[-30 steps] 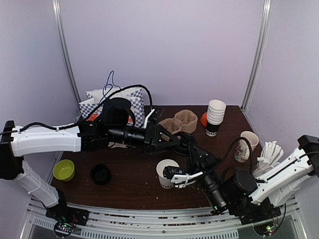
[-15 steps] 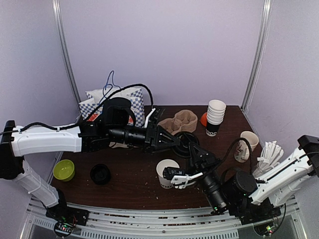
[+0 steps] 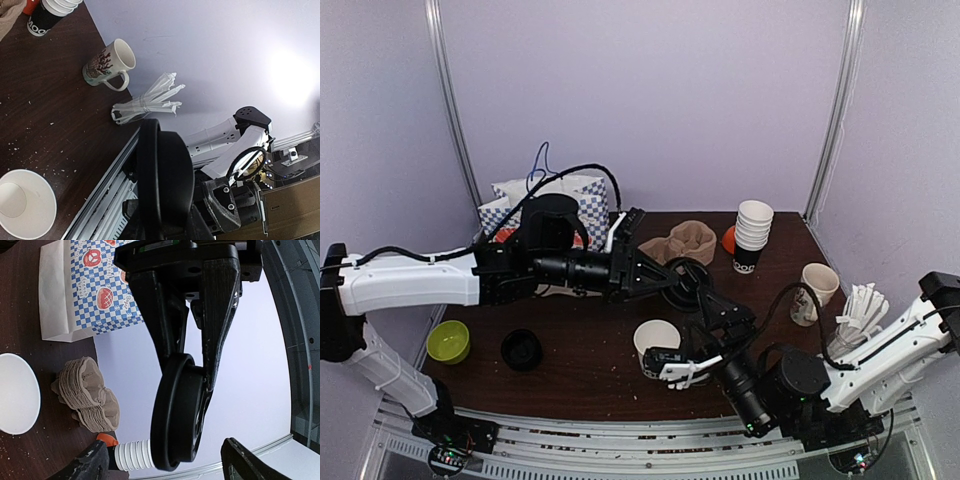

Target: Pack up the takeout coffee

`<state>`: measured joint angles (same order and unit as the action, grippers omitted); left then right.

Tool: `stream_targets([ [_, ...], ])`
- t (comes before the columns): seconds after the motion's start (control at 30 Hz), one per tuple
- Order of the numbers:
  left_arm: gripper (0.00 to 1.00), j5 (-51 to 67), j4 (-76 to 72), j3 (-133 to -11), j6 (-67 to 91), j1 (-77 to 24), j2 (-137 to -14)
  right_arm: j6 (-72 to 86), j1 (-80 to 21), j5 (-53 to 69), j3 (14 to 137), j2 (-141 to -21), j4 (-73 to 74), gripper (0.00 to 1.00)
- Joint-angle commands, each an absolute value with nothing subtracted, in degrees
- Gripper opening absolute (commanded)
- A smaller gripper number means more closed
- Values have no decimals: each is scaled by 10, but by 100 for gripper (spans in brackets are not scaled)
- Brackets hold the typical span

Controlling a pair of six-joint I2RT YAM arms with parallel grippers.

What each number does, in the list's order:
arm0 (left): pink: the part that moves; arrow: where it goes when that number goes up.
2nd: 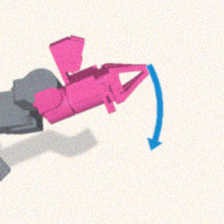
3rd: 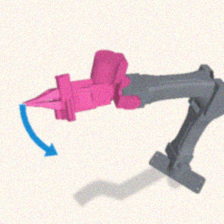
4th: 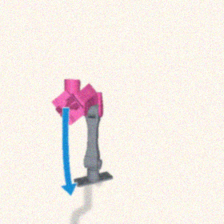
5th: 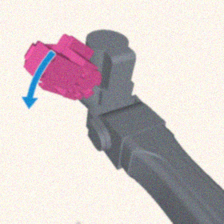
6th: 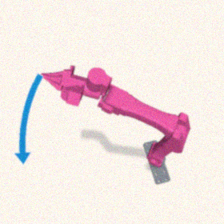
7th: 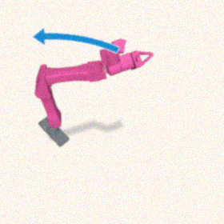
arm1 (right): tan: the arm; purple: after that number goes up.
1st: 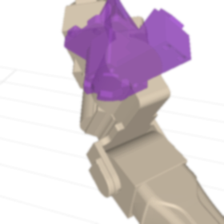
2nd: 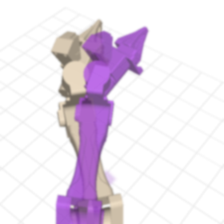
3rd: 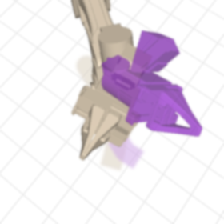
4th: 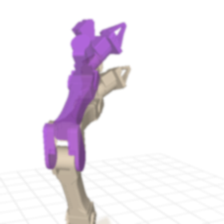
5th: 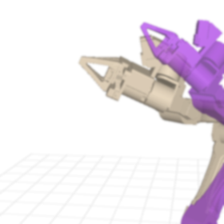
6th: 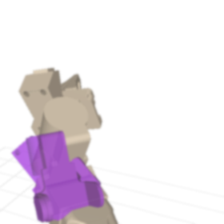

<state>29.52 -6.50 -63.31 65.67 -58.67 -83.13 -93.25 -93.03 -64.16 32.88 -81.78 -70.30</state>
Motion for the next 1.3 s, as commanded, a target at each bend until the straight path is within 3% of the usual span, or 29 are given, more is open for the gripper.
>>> stream_targets([
  [0.0,15,261,-110,-608,663,-562,-781,-843,-943,-659,364,-785,-609,81],
  [0.2,15,233,-83,-582,650,-503,-711,-652,-957,-657,410,-751,-363,84],
  [0.3,15,227,-64,-572,633,-484,-677,-480,-952,-635,464,-729,-200,84],
  [0.43,15,231,-57,-546,613,-482,-644,-129,-881,-453,601,-701,58,81],
  [0.53,15,244,-78,-509,610,-483,-618,29,-802,-263,620,-661,54,82],
  [0.77,16,291,-160,-445,607,-503,-602,253,-655,16,589,-609,-35,83],
  [0.97,16,325,-192,-450,582,-527,-627,377,-570,161,557,-607,-83,83],
  [1.27,16,351,-212,-472,569,-541,-665,471,-558,274,487,-616,-196,78],
])
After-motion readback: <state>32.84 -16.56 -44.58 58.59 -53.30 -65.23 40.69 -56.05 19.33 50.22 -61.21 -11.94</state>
